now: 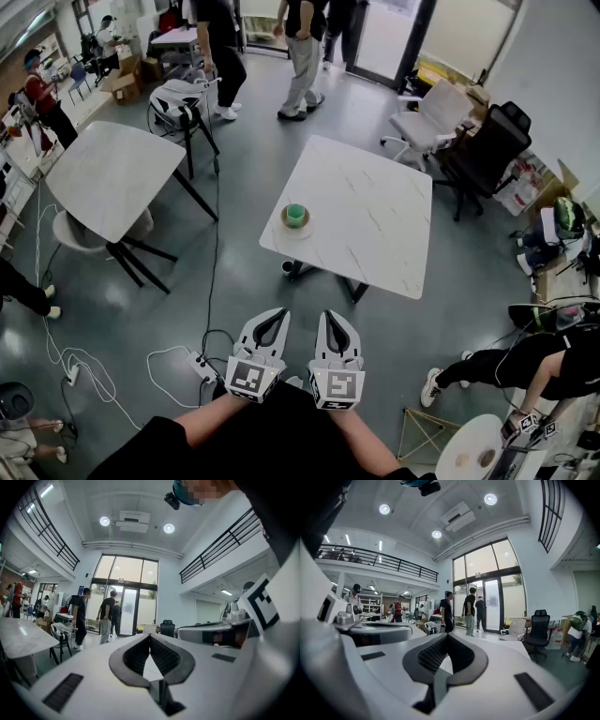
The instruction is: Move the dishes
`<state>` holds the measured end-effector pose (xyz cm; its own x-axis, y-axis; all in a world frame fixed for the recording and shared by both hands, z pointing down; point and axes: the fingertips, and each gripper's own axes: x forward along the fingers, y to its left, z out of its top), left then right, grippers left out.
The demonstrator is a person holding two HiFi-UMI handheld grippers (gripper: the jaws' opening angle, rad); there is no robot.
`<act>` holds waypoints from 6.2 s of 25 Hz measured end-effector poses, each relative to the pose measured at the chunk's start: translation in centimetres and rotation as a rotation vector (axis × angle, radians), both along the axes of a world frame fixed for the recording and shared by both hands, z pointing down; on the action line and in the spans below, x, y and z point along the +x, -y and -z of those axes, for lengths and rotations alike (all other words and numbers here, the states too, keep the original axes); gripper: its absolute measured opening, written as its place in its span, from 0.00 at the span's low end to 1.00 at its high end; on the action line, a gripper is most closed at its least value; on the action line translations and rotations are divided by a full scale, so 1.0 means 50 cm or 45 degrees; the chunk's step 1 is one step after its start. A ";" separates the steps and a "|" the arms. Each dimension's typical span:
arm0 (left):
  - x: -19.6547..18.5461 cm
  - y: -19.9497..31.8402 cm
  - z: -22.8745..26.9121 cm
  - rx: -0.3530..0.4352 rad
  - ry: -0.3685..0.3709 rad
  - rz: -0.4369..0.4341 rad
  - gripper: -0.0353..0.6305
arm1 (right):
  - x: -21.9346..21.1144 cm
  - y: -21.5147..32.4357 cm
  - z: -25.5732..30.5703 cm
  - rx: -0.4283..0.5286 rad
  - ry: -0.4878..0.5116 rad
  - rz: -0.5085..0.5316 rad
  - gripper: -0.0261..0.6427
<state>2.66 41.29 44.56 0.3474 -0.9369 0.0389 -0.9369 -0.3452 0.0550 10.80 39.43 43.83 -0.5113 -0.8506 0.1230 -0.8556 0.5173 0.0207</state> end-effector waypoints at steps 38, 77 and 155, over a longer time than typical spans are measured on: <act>-0.271 0.539 -0.114 -0.144 -0.085 -0.270 0.08 | -0.249 0.508 -0.155 -0.308 -0.066 -0.151 0.07; -0.286 0.814 -0.271 -0.380 -0.015 -0.167 0.08 | -0.250 0.830 -0.611 -1.056 -0.287 0.033 0.20; 0.215 1.010 -0.302 -0.448 0.031 -0.155 0.08 | 0.429 1.230 -0.625 -1.058 -0.390 -0.072 0.07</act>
